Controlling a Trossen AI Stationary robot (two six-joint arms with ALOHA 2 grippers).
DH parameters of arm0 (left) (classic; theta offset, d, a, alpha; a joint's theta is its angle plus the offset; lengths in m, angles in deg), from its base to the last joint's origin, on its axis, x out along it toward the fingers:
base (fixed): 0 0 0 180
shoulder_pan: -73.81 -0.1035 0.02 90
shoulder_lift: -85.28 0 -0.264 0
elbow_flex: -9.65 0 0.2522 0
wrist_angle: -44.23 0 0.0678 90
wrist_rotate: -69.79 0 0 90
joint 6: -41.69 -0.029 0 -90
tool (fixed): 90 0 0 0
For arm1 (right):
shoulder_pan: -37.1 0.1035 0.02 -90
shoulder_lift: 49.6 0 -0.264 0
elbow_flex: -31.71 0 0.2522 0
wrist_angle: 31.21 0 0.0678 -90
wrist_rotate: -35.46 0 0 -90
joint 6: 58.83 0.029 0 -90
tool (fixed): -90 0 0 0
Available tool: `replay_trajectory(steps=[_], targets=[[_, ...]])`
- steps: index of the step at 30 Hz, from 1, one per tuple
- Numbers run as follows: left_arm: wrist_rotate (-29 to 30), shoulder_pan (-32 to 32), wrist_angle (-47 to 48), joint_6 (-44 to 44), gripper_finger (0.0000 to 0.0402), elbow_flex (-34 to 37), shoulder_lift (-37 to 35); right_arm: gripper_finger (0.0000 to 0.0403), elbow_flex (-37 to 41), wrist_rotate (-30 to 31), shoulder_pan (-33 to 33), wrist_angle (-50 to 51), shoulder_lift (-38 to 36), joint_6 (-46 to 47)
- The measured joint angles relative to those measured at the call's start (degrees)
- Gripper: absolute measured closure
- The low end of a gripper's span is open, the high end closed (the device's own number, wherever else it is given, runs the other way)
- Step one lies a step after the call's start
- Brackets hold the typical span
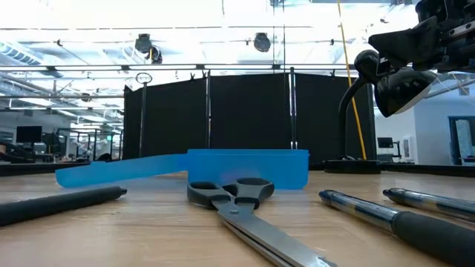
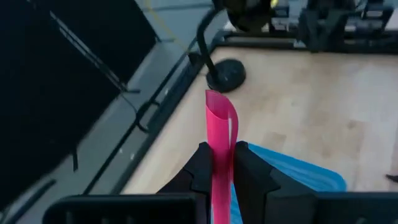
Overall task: Pick & place school supplies into a supply box
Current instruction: Put the pink pen into the blue pencil box
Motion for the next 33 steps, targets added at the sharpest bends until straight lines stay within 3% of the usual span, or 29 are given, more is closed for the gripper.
replay_trajectory(steps=[4,6,9,13,17,22,25,29,33], targets=[[-5.9,-1.9,-16.2,-13.9,0.0360,14.7,-11.6,0.0403,0.0,0.0,0.0,0.1,0.0,0.0],[-14.7,-2.8,-27.4,-21.2,0.0360,24.0,-17.8,0.0403,0.0,0.0,0.0,0.0,0.0,-0.2],[-32.5,-5.7,-45.6,-29.6,0.0360,38.5,-26.3,0.0403,0.0,0.0,0.0,-0.2,0.0,-0.8],[-42.6,-10.1,-63.1,-31.7,0.0360,53.9,-33.5,0.0403,0.0,0.0,0.0,-0.2,0.0,-1.0],[-47.3,-13.2,-73.9,-31.5,0.0360,66.7,-37.2,0.0403,0.0,0.0,0.0,-0.5,0.0,-0.4],[-48.5,-15.1,-98.0,-24.2,0.0360,82.1,-38.7,0.0403,0.0,0.1,0.0,0.0,0.0,0.0],[-42.0,-15.1,-109.1,-11.3,0.0360,88.5,-36.2,0.0403,0.0,0.1,0.0,0.4,0.1,0.0],[-26.5,-13.4,-112.8,7.1,0.0360,90.6,-29.8,0.0403,0.0,0.2,0.0,0.6,0.5,-0.3],[-18.5,-12.9,-107.9,19.2,0.0360,84.6,-21.0,0.0403,0.0,0.3,0.0,0.2,0.8,-0.6]])
